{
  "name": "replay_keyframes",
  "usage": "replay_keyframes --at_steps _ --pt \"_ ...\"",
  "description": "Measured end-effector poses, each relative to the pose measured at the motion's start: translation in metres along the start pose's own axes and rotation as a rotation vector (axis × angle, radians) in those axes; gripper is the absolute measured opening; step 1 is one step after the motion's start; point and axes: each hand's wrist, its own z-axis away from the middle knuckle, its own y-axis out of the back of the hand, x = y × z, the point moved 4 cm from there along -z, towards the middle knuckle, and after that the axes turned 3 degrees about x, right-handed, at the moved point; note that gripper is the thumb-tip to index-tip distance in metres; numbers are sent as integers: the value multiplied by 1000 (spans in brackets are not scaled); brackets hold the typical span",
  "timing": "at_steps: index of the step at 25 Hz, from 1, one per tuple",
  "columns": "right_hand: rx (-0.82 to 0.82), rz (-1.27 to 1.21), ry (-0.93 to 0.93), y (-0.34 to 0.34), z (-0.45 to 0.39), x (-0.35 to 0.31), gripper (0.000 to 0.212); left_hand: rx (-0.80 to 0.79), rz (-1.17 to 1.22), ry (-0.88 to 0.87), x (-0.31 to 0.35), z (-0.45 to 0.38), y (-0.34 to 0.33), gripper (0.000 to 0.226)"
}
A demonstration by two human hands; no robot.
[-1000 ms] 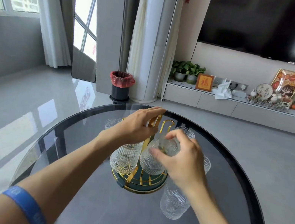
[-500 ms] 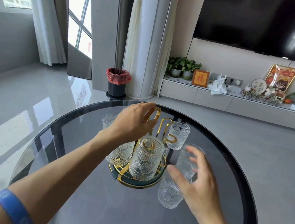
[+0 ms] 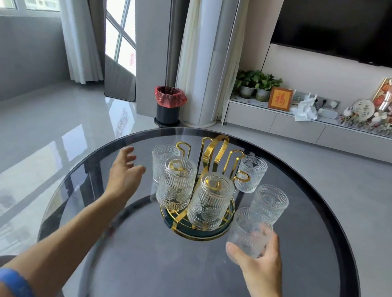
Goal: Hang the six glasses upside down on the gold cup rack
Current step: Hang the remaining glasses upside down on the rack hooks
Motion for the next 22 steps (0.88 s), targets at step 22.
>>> replay_keyframes --at_steps 22 --pt "60 -189 210 51 -52 -92 68 -206 313 4 -4 -55 -6 70"
